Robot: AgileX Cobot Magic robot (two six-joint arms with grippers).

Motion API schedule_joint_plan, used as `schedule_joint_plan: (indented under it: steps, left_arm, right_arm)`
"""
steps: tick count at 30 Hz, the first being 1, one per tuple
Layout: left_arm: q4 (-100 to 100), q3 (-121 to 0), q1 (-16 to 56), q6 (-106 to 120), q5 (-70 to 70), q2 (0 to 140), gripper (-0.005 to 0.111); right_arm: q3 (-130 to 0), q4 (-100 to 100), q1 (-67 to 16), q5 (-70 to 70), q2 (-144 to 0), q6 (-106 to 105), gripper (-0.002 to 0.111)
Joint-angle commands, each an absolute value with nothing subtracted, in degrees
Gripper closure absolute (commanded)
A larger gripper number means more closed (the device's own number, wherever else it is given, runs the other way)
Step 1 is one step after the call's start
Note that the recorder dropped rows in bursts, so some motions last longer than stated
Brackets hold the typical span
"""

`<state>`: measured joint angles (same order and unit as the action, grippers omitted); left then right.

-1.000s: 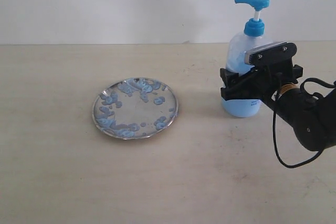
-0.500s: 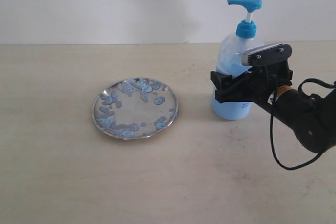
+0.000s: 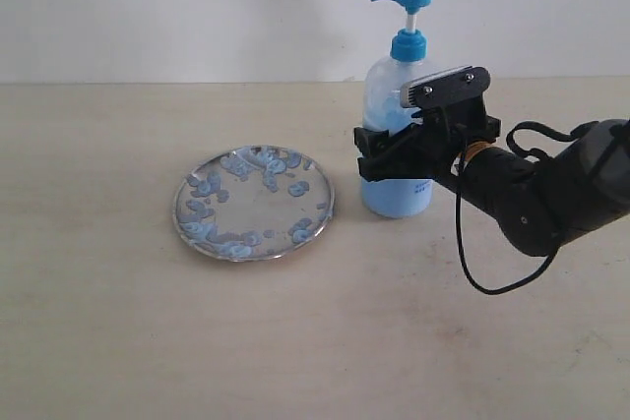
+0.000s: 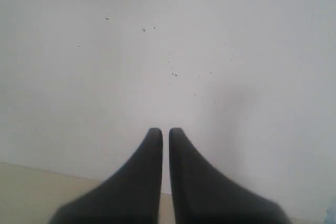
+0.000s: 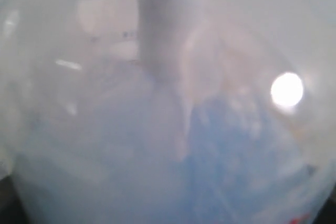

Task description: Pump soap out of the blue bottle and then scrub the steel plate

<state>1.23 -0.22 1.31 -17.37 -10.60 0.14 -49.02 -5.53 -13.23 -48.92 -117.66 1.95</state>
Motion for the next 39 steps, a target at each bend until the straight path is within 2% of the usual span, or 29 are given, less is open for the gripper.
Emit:
schedule_joint_plan:
  steps: [1,12,39]
  left_arm:
    - [0.6,0.0,1.2,-21.3,-7.8,0.0,0.103]
    - [0.6,0.0,1.2,-21.8,-4.9,0.0,0.103]
    - [0.6,0.0,1.2,-21.9,-5.0,0.0,0.103]
  right_arm:
    - [-50.4,-5.6,-13.2,-46.7,-119.5,0.0,0.108]
    - [-51.6,-16.4,-13.3,-46.9,-122.5,0.3,0.108]
    - [-51.6,-16.3,-13.3,-44.1,-122.5,-10.1,0.108]
